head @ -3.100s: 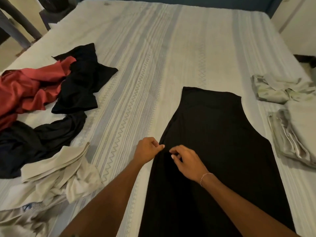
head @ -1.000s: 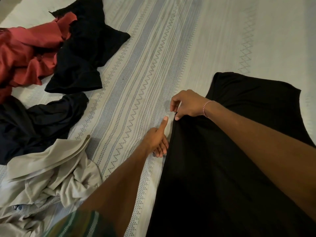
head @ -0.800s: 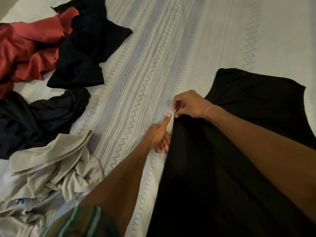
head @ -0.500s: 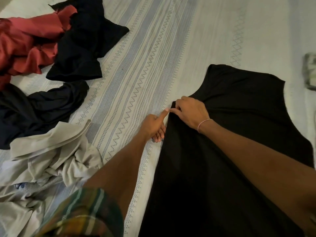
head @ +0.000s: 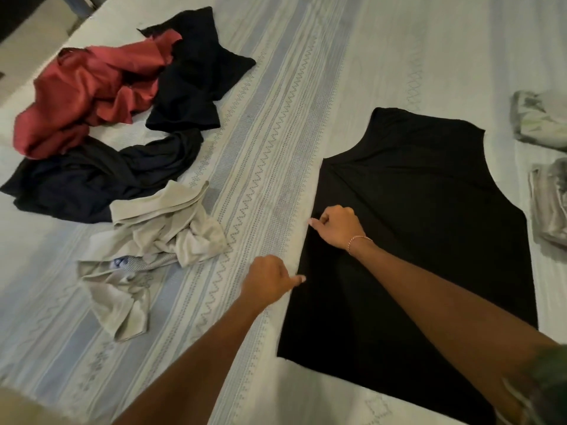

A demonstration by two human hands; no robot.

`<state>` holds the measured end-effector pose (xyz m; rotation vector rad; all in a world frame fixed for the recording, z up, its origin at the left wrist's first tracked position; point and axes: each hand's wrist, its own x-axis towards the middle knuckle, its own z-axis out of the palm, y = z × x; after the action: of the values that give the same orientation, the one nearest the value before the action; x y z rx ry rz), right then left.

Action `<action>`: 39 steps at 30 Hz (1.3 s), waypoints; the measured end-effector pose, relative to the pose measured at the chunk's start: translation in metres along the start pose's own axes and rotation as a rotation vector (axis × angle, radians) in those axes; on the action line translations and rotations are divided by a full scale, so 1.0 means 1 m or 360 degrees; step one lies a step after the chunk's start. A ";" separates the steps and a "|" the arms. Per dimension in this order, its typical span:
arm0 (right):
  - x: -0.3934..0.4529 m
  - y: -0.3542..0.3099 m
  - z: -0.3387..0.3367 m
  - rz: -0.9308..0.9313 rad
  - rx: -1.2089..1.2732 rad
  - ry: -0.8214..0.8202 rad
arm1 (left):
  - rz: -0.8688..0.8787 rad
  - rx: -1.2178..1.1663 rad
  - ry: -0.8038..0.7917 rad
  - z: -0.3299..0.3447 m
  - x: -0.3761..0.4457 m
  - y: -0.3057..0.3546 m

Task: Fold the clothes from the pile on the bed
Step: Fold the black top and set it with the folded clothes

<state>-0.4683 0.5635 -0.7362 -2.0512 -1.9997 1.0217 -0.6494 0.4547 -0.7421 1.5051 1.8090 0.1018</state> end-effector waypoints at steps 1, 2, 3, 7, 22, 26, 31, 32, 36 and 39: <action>-0.004 -0.006 0.008 0.0082 0.0036 -0.0021 | -0.0018 0.0004 -0.0063 0.004 -0.012 -0.005; -0.005 -0.009 0.015 0.0151 0.0069 -0.0009 | -0.0037 -0.0001 -0.0118 0.008 -0.021 -0.007; -0.008 -0.014 0.022 0.0197 0.0103 0.0020 | -0.0047 -0.0037 -0.0164 0.010 -0.029 -0.009; -0.009 -0.020 0.033 0.0240 0.0212 0.0075 | -0.0125 -0.0288 -0.0203 0.018 -0.045 -0.008; -0.007 -0.022 0.030 0.0360 0.0109 0.0158 | -0.0156 -0.0416 -0.0048 0.034 -0.065 -0.027; -0.006 -0.021 0.027 0.0358 0.0002 -0.0019 | -0.0056 -0.0030 0.0036 0.040 -0.075 -0.017; -0.015 -0.014 -0.005 0.0385 0.0707 -0.0169 | 0.0019 0.0100 0.0121 0.037 -0.087 0.006; -0.020 -0.010 -0.012 0.0381 0.0790 -0.0150 | 0.0032 0.0119 0.0135 0.037 -0.089 0.012; -0.040 0.022 -0.043 0.0440 0.1069 -0.0153 | 0.0196 0.0313 0.0148 0.044 -0.101 0.047; -0.052 0.051 -0.057 0.0488 0.1158 -0.0105 | 0.0316 0.0467 0.0100 0.054 -0.107 0.073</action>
<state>-0.3904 0.5306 -0.6984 -1.9170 -1.0765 1.5857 -0.5573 0.3627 -0.6902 1.9062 1.7768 -0.0214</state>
